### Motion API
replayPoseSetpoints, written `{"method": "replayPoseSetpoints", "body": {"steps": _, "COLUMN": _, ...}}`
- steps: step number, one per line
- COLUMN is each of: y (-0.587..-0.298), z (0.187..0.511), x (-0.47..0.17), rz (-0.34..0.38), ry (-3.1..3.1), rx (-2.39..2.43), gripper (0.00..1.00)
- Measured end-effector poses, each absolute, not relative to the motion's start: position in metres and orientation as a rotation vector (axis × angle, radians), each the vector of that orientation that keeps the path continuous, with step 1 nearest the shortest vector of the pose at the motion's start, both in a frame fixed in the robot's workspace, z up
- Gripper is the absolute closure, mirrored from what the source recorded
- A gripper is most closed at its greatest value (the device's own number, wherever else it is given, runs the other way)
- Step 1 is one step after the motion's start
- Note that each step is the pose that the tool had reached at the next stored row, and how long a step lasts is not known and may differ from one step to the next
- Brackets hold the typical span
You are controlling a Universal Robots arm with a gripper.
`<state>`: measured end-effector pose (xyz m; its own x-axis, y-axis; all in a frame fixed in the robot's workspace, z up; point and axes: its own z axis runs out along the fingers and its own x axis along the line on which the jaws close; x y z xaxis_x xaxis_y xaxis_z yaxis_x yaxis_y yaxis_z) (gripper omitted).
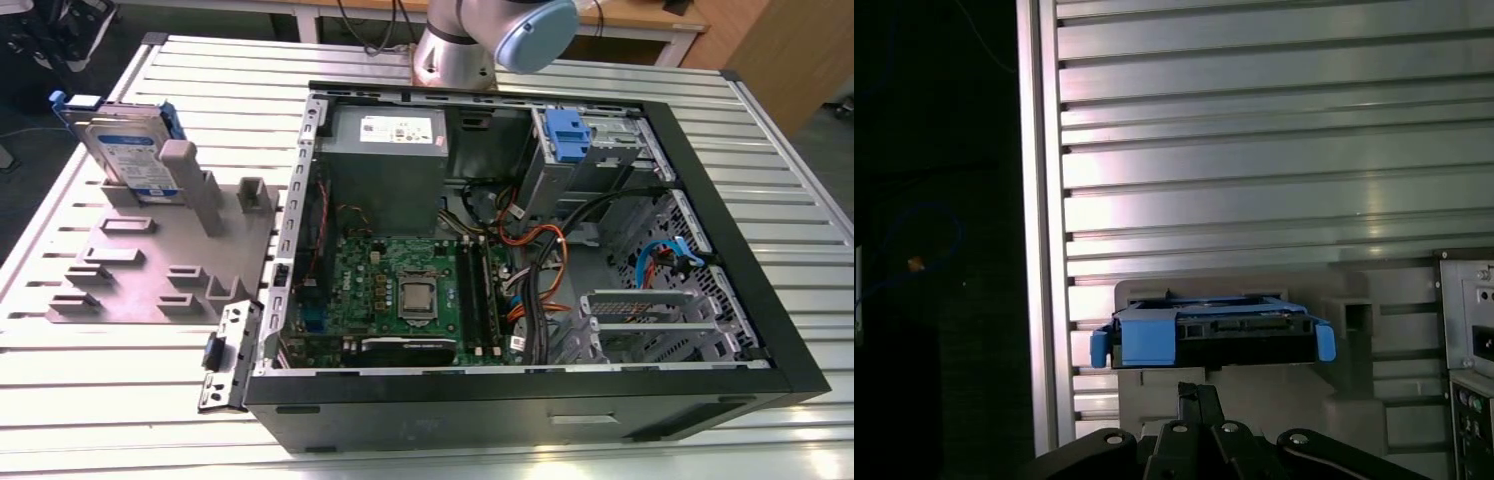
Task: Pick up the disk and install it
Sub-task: 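Reach for the disk, then pick up the disk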
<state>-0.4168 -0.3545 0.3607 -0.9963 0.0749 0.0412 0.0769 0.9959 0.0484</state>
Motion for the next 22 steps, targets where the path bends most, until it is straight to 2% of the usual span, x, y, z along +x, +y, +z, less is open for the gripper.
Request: {"method": "replayPoseSetpoints", "body": {"steps": 22, "y": -0.3491, "z": 0.3603, "x": -0.4260, "rz": -0.078, "ry": -3.099, "rx": -0.118, "gripper": 0.89}}
